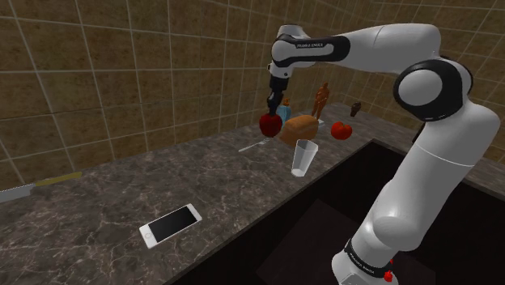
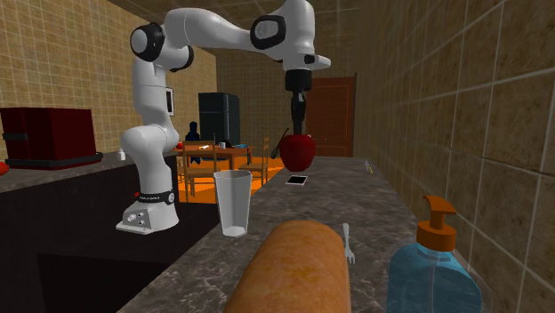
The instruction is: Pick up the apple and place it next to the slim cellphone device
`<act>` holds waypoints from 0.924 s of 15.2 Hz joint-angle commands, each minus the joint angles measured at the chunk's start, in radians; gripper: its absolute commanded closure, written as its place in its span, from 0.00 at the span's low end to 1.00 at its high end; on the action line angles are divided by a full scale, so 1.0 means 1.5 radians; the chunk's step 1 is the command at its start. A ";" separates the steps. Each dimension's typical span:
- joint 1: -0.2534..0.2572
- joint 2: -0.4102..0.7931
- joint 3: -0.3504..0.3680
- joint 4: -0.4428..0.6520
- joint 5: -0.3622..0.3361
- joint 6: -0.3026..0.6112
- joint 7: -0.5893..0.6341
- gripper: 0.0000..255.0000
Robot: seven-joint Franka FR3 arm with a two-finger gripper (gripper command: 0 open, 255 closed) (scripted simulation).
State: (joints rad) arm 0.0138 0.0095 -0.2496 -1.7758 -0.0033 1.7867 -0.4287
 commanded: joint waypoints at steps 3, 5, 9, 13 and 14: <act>0.031 -0.002 0.031 -0.019 -0.001 0.017 0.063 1.00; 0.046 0.003 0.045 -0.020 0.000 0.024 0.092 1.00; 0.076 0.021 0.074 -0.014 0.002 0.035 0.151 1.00; 0.106 0.049 0.101 0.004 0.003 0.043 0.208 1.00; 0.113 0.057 0.108 0.011 0.004 0.045 0.222 1.00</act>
State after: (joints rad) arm 0.1721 0.0888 -0.0977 -1.7603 0.0025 1.8480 -0.1195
